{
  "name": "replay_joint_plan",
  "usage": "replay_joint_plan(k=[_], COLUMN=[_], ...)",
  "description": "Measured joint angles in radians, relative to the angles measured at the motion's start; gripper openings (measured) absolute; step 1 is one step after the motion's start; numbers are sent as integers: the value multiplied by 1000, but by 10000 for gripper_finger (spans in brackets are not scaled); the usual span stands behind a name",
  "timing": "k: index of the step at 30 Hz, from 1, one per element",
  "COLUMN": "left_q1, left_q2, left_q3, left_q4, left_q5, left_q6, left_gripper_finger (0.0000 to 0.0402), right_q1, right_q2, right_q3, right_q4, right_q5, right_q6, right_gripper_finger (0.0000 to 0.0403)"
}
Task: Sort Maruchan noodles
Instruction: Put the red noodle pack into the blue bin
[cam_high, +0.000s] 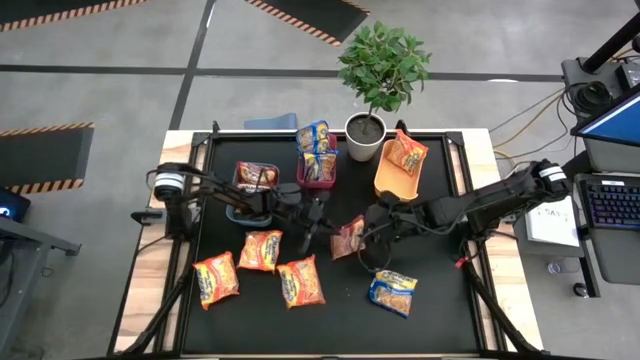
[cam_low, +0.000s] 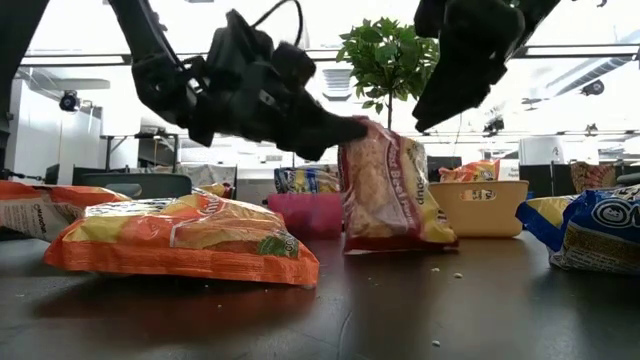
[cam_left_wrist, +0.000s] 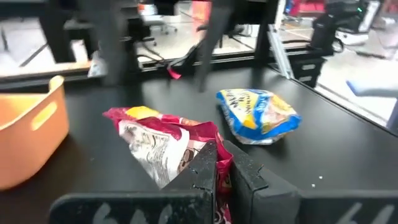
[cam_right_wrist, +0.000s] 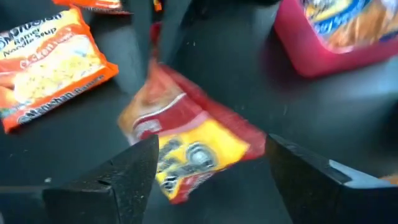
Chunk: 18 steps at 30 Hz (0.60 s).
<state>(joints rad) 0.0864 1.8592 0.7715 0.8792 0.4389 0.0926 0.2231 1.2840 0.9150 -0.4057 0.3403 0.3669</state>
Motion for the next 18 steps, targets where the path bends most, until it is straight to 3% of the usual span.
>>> replay_joint_plan(k=[7,18], left_q1=[-36,-38], left_q2=[-10,-16], left_q3=[0,0], left_q4=[-7,-7], left_q5=[0,0], left_q6=[56,56], left_gripper_finger=[0,0], right_q1=[-38,-115], right_q2=[11,107], right_q3=[0,-2], right_q4=[87,206], right_q5=[-21,-272], right_q6=[-140,-226], right_gripper_finger=[291,277])
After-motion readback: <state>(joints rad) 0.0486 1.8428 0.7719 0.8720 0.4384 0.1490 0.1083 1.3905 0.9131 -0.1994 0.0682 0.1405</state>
